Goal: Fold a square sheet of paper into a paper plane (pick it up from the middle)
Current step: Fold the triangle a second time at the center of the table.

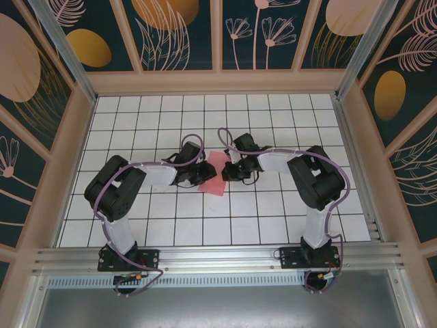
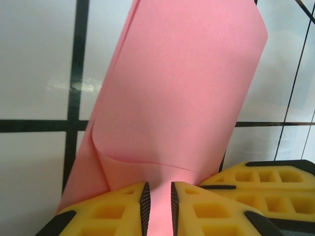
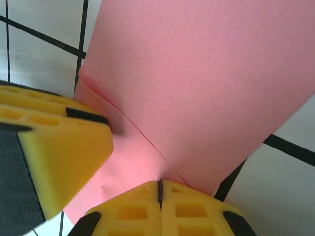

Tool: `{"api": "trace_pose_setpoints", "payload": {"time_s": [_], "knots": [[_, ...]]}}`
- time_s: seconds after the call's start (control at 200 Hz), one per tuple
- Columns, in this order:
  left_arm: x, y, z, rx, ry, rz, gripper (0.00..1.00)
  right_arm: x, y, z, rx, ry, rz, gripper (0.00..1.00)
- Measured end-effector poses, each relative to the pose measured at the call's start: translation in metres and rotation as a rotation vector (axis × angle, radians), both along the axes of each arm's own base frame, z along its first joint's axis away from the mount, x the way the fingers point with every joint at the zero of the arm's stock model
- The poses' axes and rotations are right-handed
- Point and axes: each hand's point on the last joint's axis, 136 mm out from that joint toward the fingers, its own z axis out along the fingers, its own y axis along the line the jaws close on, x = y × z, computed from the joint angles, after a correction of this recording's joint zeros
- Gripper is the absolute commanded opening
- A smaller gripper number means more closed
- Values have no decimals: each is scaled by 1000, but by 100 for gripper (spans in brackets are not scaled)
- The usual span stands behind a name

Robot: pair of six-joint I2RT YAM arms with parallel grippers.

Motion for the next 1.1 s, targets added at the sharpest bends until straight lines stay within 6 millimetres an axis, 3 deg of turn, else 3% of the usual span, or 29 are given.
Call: {"api": "trace_pose_setpoints", "payload": {"time_s": [0.485,0.701,0.781,0.956,1.101], "knots": [[39,41,7,109,-63,54,26,1,1,0,0,-13,16,6],[31,27,41,23,-140,-6,22,1,1,1,4,-8,14,6],[25,17,45,-7,-150,-37,19,1,1,1,5,-7,14,6],[10,-1,32,-33,-112,-95,14,1,1,2,15,-11,31,6],[4,-3,14,-26,-65,-106,13,1,1,3,20,-40,76,6]]}}
